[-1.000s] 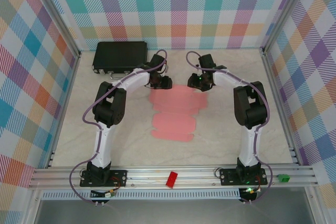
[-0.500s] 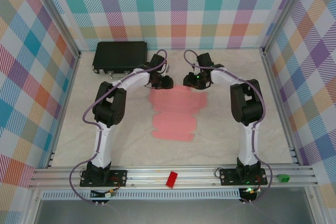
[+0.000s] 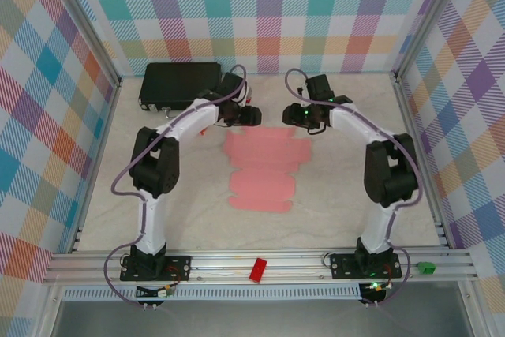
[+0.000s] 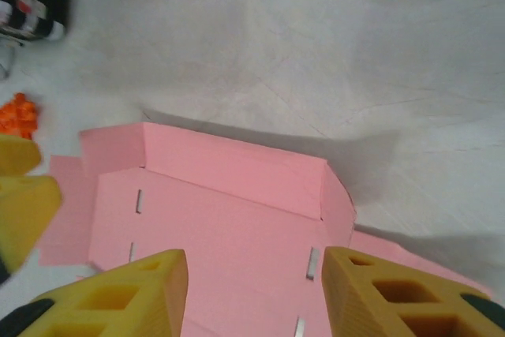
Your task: Fold the paper box
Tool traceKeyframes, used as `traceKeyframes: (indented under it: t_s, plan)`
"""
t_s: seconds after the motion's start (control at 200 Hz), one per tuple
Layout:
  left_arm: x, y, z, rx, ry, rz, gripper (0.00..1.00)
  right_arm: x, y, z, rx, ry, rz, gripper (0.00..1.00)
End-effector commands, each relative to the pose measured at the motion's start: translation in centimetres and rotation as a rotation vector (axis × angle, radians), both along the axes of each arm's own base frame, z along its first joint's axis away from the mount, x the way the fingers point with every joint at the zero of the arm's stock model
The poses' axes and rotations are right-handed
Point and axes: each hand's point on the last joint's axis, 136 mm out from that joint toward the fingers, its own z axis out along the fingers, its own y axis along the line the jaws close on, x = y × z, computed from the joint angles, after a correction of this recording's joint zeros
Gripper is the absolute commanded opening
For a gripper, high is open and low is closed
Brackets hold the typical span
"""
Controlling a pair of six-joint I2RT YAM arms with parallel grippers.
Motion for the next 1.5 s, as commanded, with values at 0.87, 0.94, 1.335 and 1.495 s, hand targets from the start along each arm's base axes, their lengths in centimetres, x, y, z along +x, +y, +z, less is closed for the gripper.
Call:
traceKeyframes:
  t_s: [0.87,0.94,1.335,1.495]
  plan:
    - [-14.5,8.1,-4.5,0.002,0.148,0.176,0.62,-15.5,-2.9,-6.4,0.124,0.177,0.001,0.49]
    - [-14.2,7.6,-5.3,-0.016,0.158,0.179,0.59,-15.1,-2.4,-6.6,0.130,0.177,0.004,0.49]
    - [-12.0,4.7,-7.8,-0.123,0.195,0.160,0.54,-13.1,-1.1,-7.3,0.160,0.200,0.004,0.44]
    - [-11.8,4.3,-8.0,-0.134,0.205,0.156,0.52,-12.5,-0.8,-7.8,0.164,0.212,-0.005,0.39]
